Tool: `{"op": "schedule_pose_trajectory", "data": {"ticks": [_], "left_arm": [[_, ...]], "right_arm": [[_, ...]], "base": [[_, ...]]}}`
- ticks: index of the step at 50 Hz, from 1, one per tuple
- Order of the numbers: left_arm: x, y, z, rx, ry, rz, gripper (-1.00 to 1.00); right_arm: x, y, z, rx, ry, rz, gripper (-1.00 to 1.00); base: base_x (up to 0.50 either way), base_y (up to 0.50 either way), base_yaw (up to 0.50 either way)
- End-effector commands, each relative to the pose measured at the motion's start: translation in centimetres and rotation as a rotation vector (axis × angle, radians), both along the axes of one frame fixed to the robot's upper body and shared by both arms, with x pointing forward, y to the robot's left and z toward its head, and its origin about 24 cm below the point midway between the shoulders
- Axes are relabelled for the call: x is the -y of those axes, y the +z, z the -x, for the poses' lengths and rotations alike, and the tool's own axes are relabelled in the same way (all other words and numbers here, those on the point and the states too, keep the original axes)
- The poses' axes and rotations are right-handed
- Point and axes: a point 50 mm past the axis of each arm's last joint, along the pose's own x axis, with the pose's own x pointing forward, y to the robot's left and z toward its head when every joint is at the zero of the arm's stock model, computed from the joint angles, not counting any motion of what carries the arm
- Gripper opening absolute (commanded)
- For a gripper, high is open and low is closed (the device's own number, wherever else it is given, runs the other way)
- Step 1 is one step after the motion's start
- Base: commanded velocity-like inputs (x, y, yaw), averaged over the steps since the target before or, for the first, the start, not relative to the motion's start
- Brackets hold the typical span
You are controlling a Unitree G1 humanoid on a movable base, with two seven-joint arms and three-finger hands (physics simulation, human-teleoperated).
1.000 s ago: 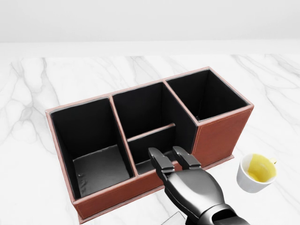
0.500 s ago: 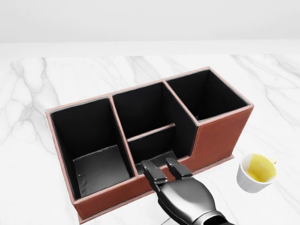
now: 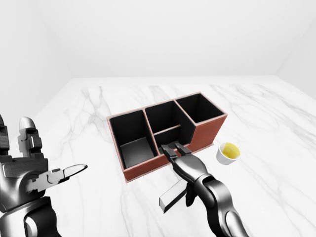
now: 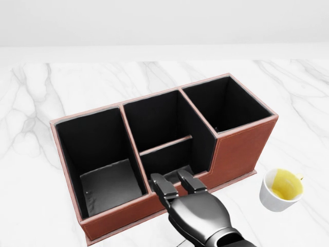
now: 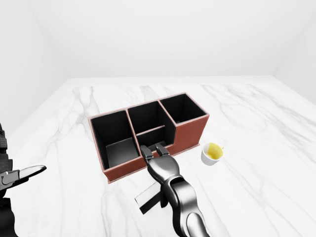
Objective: Pick up the book and place it in the front compartment of the caddy.
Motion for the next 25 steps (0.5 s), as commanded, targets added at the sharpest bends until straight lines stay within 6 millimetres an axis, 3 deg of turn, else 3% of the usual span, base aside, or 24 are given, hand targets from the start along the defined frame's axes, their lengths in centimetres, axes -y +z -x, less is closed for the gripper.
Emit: {"op": "schedule_pose_trajectory", "data": {"ticks": [1, 25], "left_arm": [[-0.1, -0.1, 0.3, -0.005, 0.006, 0.001, 1.0], [-0.4, -0.7, 0.2, -0.027, 0.012, 0.009, 1.0]], "right_arm": [[-0.2, -0.1, 0.0, -0.003, 0.007, 0.006, 1.0], [-0.9, -1.5, 0.3, -0.06, 0.037, 0.025, 1.0]], "base": [[0.0, 0.0, 0.0], [0.0, 0.0, 0.0]]}}
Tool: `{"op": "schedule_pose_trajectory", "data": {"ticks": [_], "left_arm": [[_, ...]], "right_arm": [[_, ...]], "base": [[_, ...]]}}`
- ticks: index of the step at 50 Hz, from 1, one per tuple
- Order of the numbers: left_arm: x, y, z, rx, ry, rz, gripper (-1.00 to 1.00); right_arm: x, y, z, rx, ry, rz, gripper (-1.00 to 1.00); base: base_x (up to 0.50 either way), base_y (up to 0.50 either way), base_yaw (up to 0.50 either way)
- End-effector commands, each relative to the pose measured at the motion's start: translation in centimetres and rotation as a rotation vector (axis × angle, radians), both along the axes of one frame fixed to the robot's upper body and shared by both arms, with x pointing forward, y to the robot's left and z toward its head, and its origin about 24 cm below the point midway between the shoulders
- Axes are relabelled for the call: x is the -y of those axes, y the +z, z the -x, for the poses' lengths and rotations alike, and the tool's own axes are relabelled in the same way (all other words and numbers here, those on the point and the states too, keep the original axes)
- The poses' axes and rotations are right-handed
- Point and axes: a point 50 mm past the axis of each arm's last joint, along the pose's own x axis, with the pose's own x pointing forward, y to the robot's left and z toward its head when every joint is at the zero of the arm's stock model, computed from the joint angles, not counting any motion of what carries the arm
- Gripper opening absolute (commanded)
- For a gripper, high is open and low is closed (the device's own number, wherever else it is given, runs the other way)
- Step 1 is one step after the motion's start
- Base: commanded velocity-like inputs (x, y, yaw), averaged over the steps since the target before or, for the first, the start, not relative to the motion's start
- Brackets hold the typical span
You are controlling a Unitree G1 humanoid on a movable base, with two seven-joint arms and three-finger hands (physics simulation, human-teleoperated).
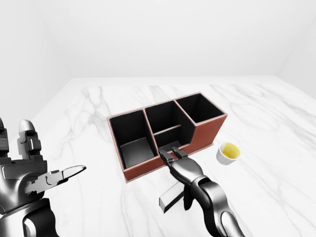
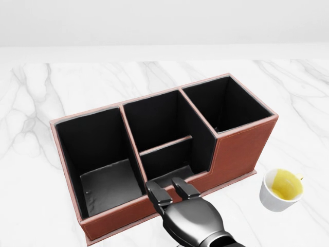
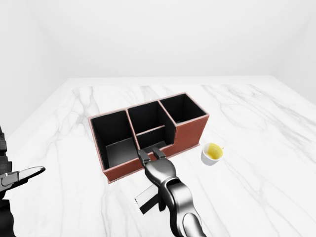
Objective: Pick up the book and place it in the front compartment of the caddy.
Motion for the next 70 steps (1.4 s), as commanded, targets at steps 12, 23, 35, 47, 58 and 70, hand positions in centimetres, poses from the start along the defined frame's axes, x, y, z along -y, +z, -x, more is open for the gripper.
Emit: {"op": "schedule_pose_trajectory", "data": {"ticks": [12, 23, 35, 47, 58, 70], "left_arm": [[-0.1, -0.2, 0.2, -0.006, 0.003, 0.004, 1.0], [-0.1, -0.3, 0.1, -0.008, 0.002, 0.007, 1.0], [-0.2, -0.8, 0.0, -0.031, -0.004, 0.015, 1.0], [-0.2, -1.1, -0.1, -0.044, -0.004, 0.017, 1.0], [0.0, -0.9, -0.1, -0.04, -0.006, 0.014, 1.0], [0.2, -0.9, -0.2, -0.038, -0.01, 0.014, 1.0]], "right_arm": [[-0.6, -0.8, 0.5, -0.035, 0.026, 0.013, 1.0], [-0.7, -1.3, 0.6, -0.052, 0.035, 0.024, 1.0], [-1.1, -2.3, 0.8, -0.095, 0.053, 0.039, 1.0], [-1.3, -2.7, 1.3, -0.121, 0.067, 0.027, -1.0], [-1.5, -2.1, 1.4, -0.099, 0.079, 0.01, -1.0], [-1.6, 0.1, 0.9, -0.005, 0.073, -0.022, -1.0]], "base": [[0.0, 0.0, 0.0], [0.0, 0.0, 0.0], [0.0, 0.0, 0.0], [0.0, 0.0, 0.0], [0.0, 0.0, 0.0], [0.0, 0.0, 0.0]]}}
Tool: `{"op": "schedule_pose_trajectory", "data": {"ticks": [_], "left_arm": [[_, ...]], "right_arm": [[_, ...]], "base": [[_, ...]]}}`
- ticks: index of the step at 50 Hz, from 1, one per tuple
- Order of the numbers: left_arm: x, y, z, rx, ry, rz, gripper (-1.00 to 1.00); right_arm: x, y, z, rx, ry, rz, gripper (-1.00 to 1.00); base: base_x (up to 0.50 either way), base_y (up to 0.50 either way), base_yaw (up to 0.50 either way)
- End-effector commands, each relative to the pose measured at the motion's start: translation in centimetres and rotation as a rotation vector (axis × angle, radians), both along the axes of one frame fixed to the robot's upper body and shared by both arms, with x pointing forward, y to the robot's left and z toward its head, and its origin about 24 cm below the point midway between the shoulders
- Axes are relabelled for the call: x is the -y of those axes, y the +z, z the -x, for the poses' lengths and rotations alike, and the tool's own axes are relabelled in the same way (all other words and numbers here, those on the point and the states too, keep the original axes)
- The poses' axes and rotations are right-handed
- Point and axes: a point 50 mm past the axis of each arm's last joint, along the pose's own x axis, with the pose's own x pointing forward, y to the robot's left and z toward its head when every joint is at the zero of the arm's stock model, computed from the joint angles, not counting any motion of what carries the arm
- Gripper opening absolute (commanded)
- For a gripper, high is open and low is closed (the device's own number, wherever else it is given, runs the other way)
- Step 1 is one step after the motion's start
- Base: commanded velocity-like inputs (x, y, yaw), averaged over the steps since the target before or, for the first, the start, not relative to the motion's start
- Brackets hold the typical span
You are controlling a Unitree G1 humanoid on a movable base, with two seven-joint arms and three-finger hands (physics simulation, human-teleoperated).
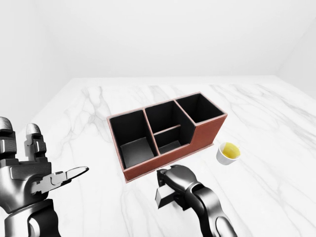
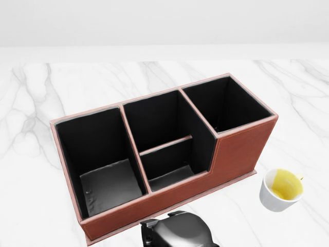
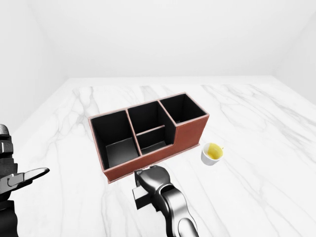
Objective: Pick up the book and place it in the front compartment of the caddy.
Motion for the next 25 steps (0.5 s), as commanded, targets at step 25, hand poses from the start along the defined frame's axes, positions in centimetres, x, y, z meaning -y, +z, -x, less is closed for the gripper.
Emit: {"op": "schedule_pose_trajectory", "data": {"ticks": [25], "left_arm": [[0.4, 0.0, -0.2, 0.002, -0.014, 0.003, 1.0]], "right_arm": [[-1.0, 8.3, 2.1, 0.352, 0.021, -0.124, -1.0]], "base": [[0.0, 0.0, 0.0]]}}
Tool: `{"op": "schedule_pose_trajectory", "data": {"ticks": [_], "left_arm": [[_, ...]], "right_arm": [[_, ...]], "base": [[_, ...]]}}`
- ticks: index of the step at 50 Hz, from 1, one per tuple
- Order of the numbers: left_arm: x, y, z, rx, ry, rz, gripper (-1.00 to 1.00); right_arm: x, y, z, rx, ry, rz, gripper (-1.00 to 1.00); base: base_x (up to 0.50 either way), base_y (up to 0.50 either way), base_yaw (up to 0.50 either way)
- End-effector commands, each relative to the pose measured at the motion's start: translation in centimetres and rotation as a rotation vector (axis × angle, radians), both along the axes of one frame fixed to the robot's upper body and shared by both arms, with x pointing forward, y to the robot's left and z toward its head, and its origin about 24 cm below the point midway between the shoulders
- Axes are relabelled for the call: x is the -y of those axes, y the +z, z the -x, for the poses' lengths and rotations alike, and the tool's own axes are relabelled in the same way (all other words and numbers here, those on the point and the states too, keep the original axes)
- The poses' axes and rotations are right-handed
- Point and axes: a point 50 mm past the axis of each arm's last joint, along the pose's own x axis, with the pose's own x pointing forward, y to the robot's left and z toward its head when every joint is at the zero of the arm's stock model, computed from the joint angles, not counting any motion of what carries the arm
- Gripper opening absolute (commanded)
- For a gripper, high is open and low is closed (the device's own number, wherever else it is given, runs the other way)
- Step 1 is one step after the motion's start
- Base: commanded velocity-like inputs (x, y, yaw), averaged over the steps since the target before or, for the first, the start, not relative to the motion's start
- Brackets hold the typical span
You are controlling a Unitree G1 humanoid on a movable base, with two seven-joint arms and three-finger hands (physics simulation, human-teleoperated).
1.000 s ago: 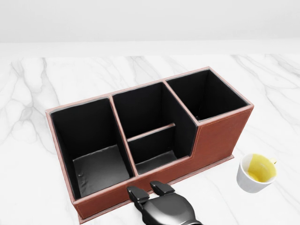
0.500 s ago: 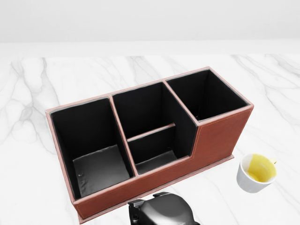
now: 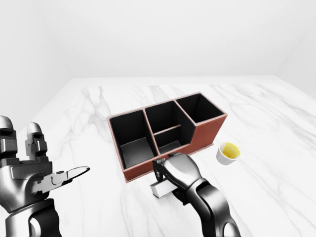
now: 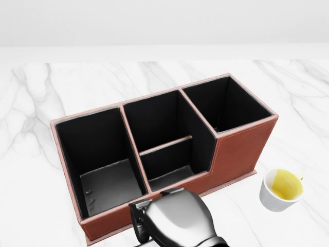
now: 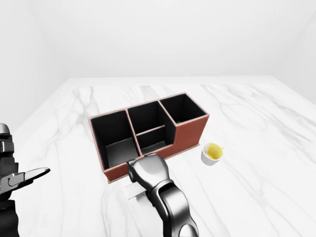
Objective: Pick up the book and place it in the front compartment of the caddy.
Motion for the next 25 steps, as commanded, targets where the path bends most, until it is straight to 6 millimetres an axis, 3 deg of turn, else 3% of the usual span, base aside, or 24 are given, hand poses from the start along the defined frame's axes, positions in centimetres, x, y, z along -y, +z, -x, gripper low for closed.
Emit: {"op": "schedule_pose_trajectory", "data": {"ticks": [1, 12, 25], "left_arm": [[0.2, -0.1, -0.2, -0.006, -0.007, 0.002, 1.0], [0.4, -0.2, -0.2, -0.01, -0.012, 0.006, 1.0], [0.2, 0.0, 0.1, 0.0, -0.004, 0.0, 1.0]], "right_arm": [[-0.3, 2.5, 1.9, 0.102, 0.023, -0.042, -1.0], [0.0, 6.7, 1.5, 0.307, -0.022, -0.113, -1.0], [-0.8, 10.8, -1.8, 0.503, 0.022, -0.104, -1.0]], "base": [[0.0, 0.0, 0.0], [0.0, 0.0, 0.0], [0.0, 0.0, 0.0]]}}
